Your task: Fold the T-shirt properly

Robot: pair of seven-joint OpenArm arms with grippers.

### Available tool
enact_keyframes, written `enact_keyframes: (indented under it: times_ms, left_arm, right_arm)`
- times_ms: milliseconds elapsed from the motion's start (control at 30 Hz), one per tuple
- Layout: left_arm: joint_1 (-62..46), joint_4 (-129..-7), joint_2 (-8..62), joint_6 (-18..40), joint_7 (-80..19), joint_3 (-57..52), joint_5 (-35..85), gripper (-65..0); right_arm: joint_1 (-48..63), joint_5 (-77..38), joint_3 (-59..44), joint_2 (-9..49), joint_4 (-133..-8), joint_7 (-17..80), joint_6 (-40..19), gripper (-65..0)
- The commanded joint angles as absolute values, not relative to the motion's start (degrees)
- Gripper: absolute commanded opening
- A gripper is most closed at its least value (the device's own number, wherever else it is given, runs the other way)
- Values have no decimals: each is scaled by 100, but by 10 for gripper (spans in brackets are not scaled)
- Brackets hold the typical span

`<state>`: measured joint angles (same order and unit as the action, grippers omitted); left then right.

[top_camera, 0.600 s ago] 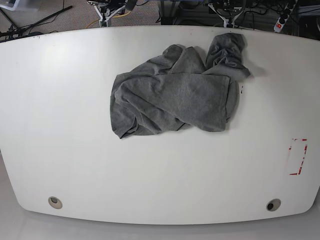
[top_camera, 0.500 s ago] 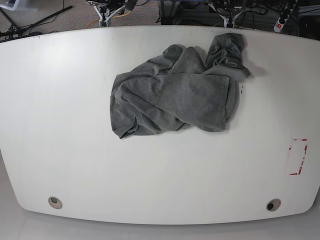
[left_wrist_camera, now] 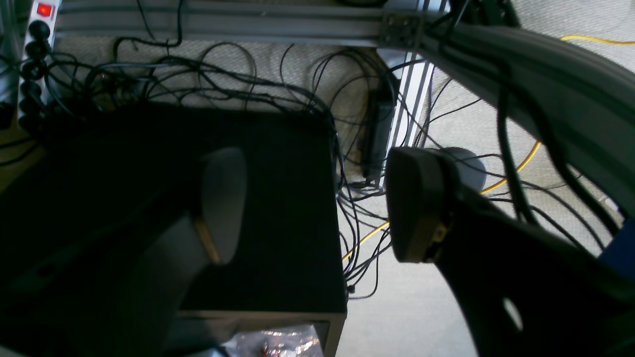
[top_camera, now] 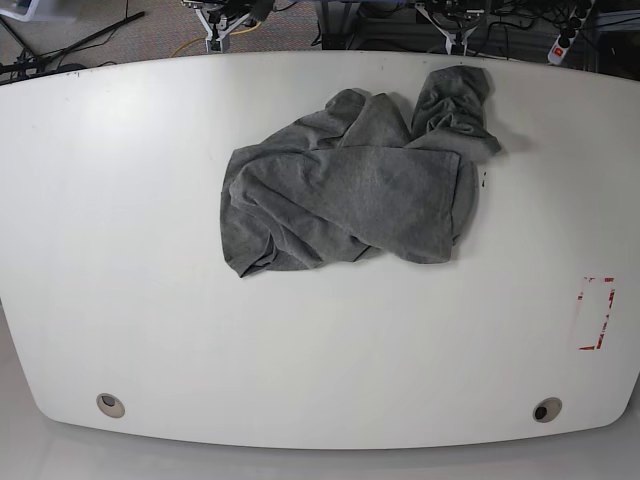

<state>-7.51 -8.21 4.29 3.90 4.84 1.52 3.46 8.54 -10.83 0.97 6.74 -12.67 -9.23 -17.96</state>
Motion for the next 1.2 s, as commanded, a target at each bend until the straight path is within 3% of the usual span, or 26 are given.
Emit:
enact_keyframes:
  times_ms: [0, 233, 1167]
  left_arm:
    - [-866, -919, 462, 400, 479, 154, 338, -249]
    - [-1323, -1692, 470, 382, 462, 136, 347, -249]
    - [-4268, -5692, 646, 382, 462, 110, 374, -251]
  right_arm:
    - [901, -1130, 84, 699, -1314, -971, -1824, -517]
    - [1059, -1182, 57, 690, -1490, -980, -1824, -520]
    - [3934, -1130, 66, 725, -5464, -954, -1508, -520]
